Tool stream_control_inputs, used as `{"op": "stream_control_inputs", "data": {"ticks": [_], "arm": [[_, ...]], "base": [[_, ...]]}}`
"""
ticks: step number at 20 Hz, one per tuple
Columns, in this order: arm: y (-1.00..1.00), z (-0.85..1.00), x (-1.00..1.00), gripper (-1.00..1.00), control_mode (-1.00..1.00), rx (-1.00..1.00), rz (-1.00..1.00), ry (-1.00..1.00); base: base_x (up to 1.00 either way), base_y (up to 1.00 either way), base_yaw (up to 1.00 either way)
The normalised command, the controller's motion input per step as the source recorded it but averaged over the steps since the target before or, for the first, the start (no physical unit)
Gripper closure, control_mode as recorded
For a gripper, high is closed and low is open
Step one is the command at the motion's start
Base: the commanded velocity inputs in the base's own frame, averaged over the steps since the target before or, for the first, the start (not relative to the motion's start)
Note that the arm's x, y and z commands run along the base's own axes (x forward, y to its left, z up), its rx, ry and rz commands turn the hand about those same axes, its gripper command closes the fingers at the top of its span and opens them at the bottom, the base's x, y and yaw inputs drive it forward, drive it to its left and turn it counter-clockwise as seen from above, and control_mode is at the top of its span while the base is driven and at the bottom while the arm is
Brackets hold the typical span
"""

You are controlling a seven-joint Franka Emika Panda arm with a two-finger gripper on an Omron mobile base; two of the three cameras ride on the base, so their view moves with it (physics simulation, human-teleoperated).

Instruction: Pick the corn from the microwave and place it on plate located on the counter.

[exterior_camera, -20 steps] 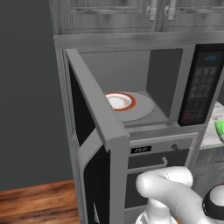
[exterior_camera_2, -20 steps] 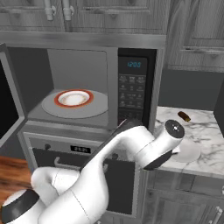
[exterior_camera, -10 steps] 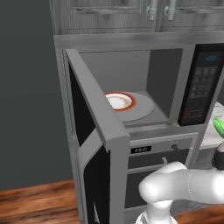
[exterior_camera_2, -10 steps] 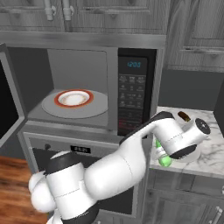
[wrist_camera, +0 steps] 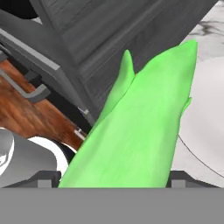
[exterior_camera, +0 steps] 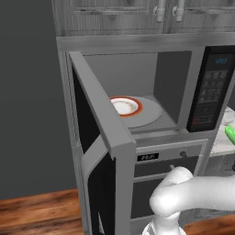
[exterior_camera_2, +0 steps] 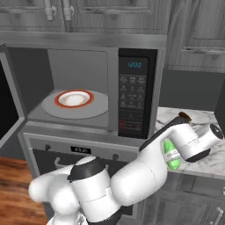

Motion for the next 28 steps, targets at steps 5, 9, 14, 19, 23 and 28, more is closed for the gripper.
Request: {"op": "stream_control_inputs", "data": {"ticks": [5,9,14,19,23,28], "arm": [[-0.42,-0.07,0.49,1.0,-1.0,0.08,0.0,-0.01],[-0.23,-0.37,0.52,1.0,-1.0,0.05,0.02,-0.08],[-0.35,-0.35,0.48,1.0,-1.0,0.09,0.02,-0.12],[-0.59,0.0,0.33,1.0,-1.0,0.1,0.0,-0.02],[-0.29,-0.01,0.36,1.0,-1.0,0.05,0.0,0.0],[-0.03,-0.1,0.4,1.0,-1.0,0.05,0.03,0.0]], "base": [[0.0,0.0,0.0],[0.0,0.0,0.0],[0.0,0.0,0.0],[0.0,0.0,0.0],[0.0,0.0,0.0],[0.0,0.0,0.0]]}}
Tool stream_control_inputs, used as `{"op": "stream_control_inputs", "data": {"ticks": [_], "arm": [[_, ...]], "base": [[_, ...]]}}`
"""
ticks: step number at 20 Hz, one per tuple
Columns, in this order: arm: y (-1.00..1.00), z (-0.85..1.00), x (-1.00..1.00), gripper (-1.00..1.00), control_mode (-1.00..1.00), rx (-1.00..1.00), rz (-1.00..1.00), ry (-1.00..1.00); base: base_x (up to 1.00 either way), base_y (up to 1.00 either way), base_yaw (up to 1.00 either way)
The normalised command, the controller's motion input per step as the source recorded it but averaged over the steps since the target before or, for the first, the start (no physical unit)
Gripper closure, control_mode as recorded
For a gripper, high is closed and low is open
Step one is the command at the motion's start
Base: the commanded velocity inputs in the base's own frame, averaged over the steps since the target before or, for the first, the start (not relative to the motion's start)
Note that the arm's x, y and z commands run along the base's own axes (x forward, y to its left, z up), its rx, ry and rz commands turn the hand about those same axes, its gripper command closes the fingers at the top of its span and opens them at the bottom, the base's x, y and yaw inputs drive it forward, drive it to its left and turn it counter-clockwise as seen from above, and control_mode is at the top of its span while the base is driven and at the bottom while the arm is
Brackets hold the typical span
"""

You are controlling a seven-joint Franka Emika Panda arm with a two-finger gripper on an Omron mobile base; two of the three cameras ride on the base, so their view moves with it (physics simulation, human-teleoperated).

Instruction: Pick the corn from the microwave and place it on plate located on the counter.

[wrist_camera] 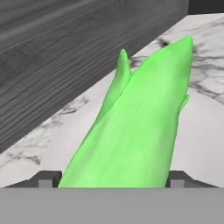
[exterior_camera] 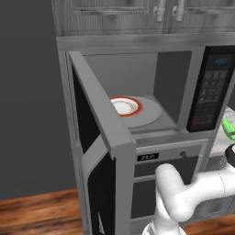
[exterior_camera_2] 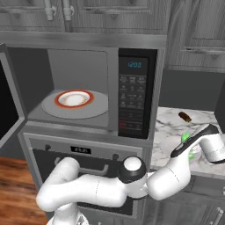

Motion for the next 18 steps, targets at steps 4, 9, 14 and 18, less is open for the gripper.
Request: {"op": "stream_control_inputs", "data": {"ticks": [4,9,14,18], "arm": [[0.0,-0.39,0.04,1.0,-1.0,0.01,0.02,-0.01],[0.08,-0.05,0.2,-1.0,-1.0,0.03,0.0,-0.09],[0.0,0.19,0.17,-1.0,-1.0,0.08,0.0,-0.12],[0.0,0.07,-0.01,-1.0,-1.0,0.04,0.0,-0.11]], "base": [[0.0,0.0,0.0],[0.0,0.0,0.0],[0.0,0.0,0.0],[0.0,0.0,0.0]]}}
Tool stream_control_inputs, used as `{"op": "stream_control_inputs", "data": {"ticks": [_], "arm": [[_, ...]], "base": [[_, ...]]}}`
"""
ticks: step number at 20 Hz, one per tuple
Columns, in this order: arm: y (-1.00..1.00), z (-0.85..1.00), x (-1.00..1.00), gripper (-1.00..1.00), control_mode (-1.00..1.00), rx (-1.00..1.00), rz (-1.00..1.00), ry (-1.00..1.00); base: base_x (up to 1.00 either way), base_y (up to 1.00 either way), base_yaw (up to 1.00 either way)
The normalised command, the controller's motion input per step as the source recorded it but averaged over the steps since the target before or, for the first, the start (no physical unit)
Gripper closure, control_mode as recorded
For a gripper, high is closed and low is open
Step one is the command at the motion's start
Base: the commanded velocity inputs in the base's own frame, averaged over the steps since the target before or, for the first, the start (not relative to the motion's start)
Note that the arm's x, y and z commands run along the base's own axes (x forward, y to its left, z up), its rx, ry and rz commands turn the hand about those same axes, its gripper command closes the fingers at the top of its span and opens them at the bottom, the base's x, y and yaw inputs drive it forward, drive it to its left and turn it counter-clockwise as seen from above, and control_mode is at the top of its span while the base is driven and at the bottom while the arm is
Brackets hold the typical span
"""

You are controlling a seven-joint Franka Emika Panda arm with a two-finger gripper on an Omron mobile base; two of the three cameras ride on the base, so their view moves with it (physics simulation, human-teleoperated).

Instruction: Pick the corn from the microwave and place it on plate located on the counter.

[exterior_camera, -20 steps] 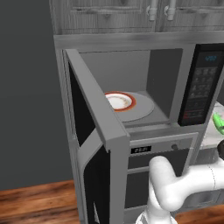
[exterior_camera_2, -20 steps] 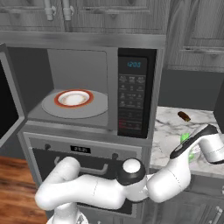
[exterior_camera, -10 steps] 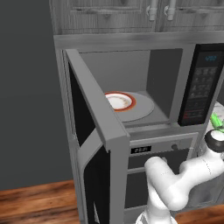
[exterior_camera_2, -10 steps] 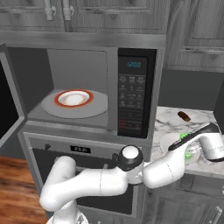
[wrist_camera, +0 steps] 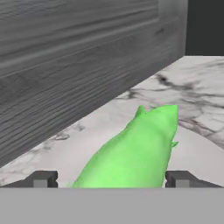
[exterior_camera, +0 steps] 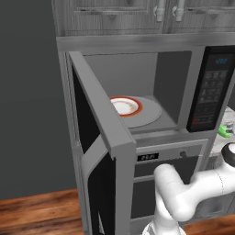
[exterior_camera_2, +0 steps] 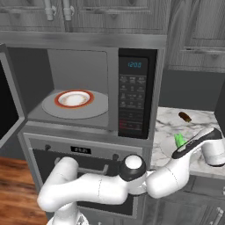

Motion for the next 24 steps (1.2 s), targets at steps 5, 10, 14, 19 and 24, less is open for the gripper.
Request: {"op": "stream_control_inputs", "data": {"ticks": [5,10,14,19,24], "arm": [[-0.01,0.06,-0.05,-1.0,-1.0,0.0,0.0,-0.01],[-0.42,0.32,-0.71,-1.0,-1.0,0.0,-0.01,0.0],[-0.07,0.28,-1.0,-1.0,-1.0,0.0,-0.04,0.0],[0.28,0.49,-0.95,-1.0,-1.0,0.0,0.0,-0.02],[0.8,0.32,-0.41,-1.0,-1.0,0.0,0.0,-0.08]], "base": [[0.0,0.0,0.0],[0.0,0.0,0.0],[0.0,0.0,0.0],[0.0,0.0,0.0],[0.0,0.0,0.0]]}}
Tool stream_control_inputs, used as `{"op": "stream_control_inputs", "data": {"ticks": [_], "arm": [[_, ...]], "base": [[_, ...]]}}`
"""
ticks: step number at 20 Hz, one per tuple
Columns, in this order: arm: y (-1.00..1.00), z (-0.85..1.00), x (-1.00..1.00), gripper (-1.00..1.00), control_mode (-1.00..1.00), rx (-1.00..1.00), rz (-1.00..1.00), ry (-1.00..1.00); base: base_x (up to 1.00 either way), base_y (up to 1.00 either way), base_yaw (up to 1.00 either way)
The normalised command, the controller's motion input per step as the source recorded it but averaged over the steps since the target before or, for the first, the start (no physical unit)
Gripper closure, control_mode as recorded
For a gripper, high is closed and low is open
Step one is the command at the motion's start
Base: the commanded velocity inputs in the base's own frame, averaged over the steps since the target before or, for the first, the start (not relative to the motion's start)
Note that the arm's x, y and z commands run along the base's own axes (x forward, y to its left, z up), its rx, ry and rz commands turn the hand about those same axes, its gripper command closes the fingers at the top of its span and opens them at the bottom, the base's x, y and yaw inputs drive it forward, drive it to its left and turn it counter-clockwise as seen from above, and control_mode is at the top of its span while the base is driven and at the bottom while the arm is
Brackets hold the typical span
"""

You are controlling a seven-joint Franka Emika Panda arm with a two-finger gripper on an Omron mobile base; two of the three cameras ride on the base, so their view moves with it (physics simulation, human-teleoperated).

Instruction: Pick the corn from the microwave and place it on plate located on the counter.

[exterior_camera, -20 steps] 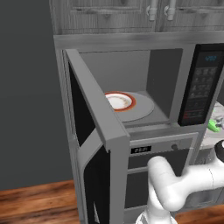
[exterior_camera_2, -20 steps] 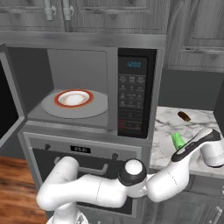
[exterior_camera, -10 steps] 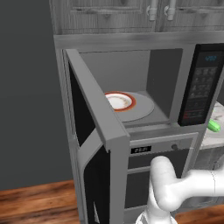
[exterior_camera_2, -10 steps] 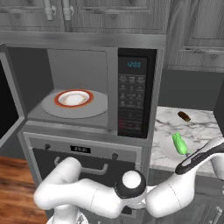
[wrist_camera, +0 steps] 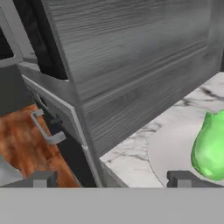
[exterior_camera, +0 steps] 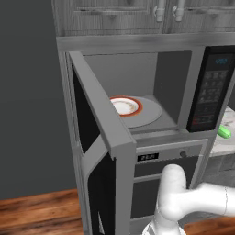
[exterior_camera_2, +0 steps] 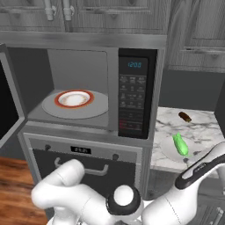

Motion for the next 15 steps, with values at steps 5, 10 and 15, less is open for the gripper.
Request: {"op": "stream_control_inputs", "data": {"ticks": [5,10,15], "arm": [[0.79,0.47,-0.24,-1.0,-1.0,0.0,-0.01,-0.1],[0.81,0.53,-0.39,-1.0,-1.0,-0.03,-0.19,0.01],[0.68,0.52,-0.68,-1.0,-1.0,-0.02,-0.27,0.03]], "base": [[0.0,0.0,0.0],[0.0,0.0,0.0],[0.0,0.0,0.0]]}}
